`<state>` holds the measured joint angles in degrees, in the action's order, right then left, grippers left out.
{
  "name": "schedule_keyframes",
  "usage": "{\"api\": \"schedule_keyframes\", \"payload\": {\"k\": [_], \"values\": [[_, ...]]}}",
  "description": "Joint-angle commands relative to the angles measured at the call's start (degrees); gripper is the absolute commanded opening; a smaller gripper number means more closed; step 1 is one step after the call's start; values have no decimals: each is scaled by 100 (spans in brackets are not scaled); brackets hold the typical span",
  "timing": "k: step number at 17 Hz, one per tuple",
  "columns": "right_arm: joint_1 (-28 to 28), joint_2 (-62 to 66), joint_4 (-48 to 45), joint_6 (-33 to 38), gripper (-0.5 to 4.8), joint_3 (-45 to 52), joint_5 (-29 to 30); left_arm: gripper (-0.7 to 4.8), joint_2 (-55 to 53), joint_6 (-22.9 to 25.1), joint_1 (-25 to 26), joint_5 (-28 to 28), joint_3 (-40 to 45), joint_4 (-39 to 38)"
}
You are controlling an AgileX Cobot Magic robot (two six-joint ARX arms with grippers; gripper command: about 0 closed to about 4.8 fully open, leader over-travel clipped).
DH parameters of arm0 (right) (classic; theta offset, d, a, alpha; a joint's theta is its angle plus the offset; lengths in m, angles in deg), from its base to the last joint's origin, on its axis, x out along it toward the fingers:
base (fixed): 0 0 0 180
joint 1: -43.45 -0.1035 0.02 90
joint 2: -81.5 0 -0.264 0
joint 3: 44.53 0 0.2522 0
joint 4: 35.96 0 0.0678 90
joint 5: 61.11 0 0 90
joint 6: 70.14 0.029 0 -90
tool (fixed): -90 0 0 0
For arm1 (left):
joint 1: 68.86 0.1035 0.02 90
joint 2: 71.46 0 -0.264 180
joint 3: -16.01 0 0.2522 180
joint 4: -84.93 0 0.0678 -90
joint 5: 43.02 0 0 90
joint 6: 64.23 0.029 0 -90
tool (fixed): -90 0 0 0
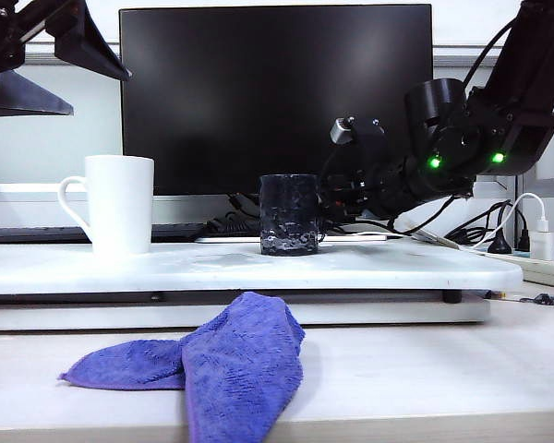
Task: Carefully pick up the black cup and pour some water from the black cup into the white cup.
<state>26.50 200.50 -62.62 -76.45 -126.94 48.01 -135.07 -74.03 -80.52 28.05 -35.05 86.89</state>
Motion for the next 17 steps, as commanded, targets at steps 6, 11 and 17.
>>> {"api": "schedule_keyframes", "payload": {"k": [6, 11, 17], "values": [[-4, 28, -190, 199, 33, -24, -9, 479, 20, 35, -2, -15, -17, -76], [-4, 28, -188, 203, -6, -24, -9, 479, 20, 37, -2, -13, -17, -192], [-7, -162, -181, 680, -6, -24, 59, 479, 20, 229, -2, 645, -22, -146]]}}
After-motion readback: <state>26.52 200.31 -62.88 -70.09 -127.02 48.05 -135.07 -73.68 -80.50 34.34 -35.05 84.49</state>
